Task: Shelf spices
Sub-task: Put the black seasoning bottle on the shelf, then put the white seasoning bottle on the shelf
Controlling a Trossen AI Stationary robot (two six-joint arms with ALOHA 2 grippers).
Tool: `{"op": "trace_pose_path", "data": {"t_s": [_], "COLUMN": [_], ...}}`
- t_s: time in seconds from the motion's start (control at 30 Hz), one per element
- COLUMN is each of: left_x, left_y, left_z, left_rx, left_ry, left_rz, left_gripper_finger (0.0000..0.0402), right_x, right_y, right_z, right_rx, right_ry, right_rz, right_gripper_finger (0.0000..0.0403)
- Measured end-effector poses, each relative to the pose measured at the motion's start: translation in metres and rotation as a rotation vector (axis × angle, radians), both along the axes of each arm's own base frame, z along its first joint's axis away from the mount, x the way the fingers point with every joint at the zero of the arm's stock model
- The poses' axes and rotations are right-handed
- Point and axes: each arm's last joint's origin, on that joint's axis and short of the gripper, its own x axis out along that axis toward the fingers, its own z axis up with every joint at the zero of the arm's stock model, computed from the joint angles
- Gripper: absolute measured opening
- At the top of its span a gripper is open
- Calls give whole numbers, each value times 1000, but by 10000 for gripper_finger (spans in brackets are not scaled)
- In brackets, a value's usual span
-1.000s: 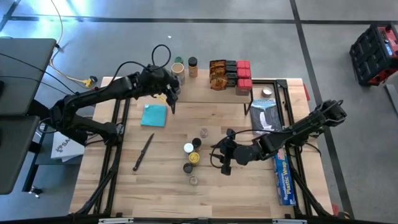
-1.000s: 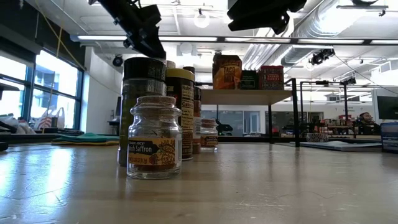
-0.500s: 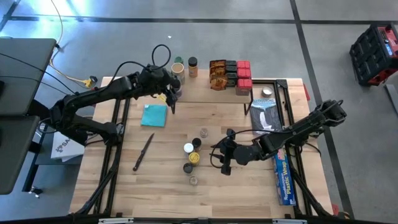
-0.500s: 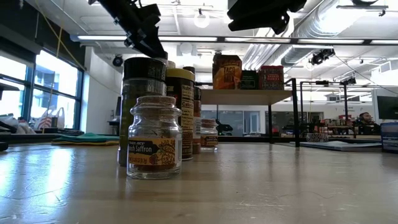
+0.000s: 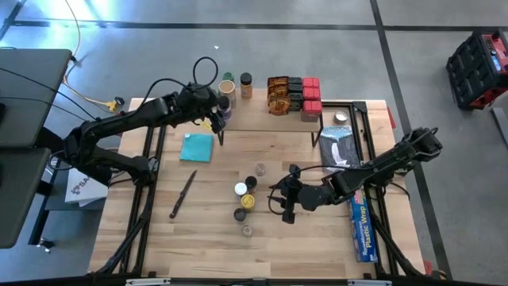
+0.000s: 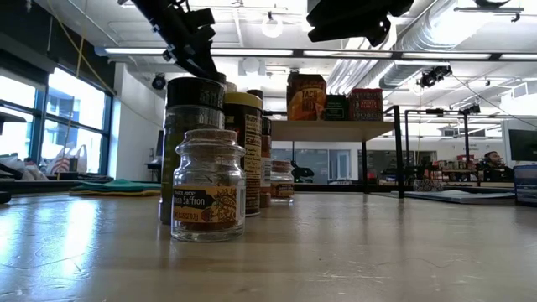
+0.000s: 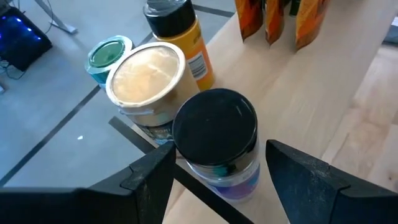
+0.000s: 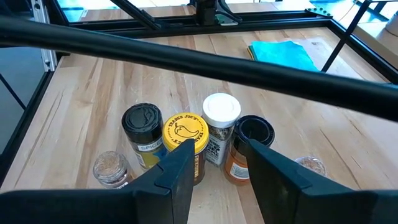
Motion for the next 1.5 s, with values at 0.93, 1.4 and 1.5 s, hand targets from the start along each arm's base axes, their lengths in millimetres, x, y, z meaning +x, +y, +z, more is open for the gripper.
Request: {"op": "trace_pose_path", "data": {"t_s": [0.93, 1.4, 1.5], "left_x": [-32, 31, 50], "left_y": [-128, -227, -229], "left_z": [23, -53, -71], "left_rx": [-219, -217, -266], "left_ry": [-104, -25, -47], "left_rz": [-280, -263, -233], "left_gripper_finger": [221, 202, 202], "right_x": [0, 0, 0], "right_y": [0, 0, 0], "right_z": [0, 0, 0], "right_rx": [0, 20, 20], "right_ry": [0, -4, -4], "right_rz": [0, -11, -11], "right_gripper_finger": [140, 140, 140]}}
